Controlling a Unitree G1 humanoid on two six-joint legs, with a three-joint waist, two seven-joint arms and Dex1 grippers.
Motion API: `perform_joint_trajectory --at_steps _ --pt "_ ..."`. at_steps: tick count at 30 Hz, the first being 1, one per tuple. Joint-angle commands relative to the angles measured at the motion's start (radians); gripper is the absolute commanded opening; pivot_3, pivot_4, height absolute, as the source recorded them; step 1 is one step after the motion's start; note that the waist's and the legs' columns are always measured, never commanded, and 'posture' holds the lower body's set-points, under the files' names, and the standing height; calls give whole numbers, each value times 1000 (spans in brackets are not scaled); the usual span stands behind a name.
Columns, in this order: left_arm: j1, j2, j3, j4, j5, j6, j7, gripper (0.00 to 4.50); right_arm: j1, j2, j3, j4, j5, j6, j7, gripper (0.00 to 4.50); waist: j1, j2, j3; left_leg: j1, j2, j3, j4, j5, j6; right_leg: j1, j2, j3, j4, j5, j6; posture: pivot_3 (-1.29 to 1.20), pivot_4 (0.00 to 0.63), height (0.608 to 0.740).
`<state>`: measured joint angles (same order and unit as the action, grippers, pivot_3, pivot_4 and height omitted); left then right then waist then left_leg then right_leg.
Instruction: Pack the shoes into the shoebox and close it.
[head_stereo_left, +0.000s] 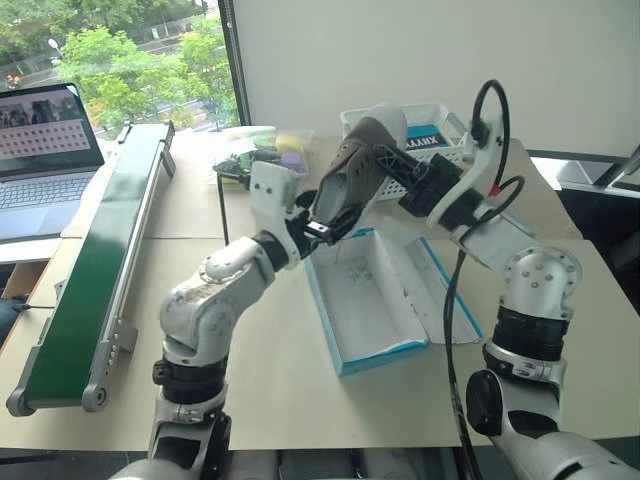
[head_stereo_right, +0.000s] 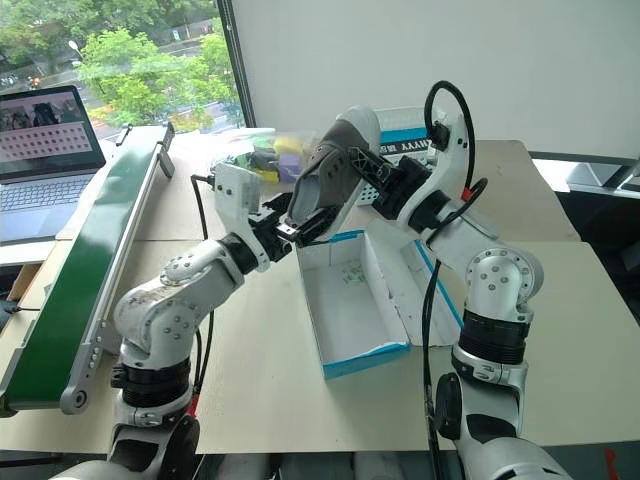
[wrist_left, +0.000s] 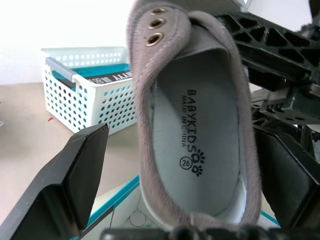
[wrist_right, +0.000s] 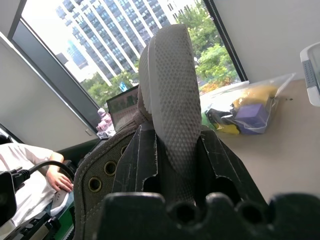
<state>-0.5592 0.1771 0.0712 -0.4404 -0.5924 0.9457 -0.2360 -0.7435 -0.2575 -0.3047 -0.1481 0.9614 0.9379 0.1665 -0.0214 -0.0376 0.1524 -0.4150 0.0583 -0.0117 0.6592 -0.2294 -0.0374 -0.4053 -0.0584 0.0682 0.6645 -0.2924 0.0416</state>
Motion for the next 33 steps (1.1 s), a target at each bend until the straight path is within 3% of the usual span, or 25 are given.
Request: perform_joint_trajectory --at_steps 1,5,8,14,18,25,33 --pt "-32 105 95 -37 -69 57 -48 4500 -51 -66 -10 -13 -17 -22 28 407 0 1 0 0 0 0 0 0 0 0 0 0 0 0 0 0 150 740" --pt "-10 264 141 -32 -136 93 -164 4500 -87 -182 28 14 -47 22 82 407 1 3 2 0 0 0 0 0 0 0 0 0 0 0 0 0 150 740" --pt "15 323 218 -32 -244 138 -216 4500 -125 -252 45 49 -75 37 115 407 1 5 3 0 0 0 0 0 0 0 0 0 -1 0 0 0 150 740" --pt "109 486 103 -99 -158 47 -331 4500 -197 -336 106 89 -107 213 87 407 0 5 4 0 0 0 -1 0 0 0 0 0 -1 0 0 0 150 740" --pt "162 556 36 -143 -141 3 -419 4500 -195 -294 90 92 -94 340 27 407 1 5 4 0 0 0 -1 0 0 0 0 0 -2 0 0 0 150 740" --pt "192 618 -5 -170 -125 -33 -483 4500 -149 -286 203 36 -142 465 46 407 3 7 5 0 0 1 -1 0 0 -1 0 0 -2 0 0 0 150 740" --pt "193 604 -14 -177 -124 -42 -472 4500 -59 -313 339 -49 -196 511 102 407 3 7 5 -1 0 1 0 0 0 -1 0 0 -2 0 0 0 150 740"
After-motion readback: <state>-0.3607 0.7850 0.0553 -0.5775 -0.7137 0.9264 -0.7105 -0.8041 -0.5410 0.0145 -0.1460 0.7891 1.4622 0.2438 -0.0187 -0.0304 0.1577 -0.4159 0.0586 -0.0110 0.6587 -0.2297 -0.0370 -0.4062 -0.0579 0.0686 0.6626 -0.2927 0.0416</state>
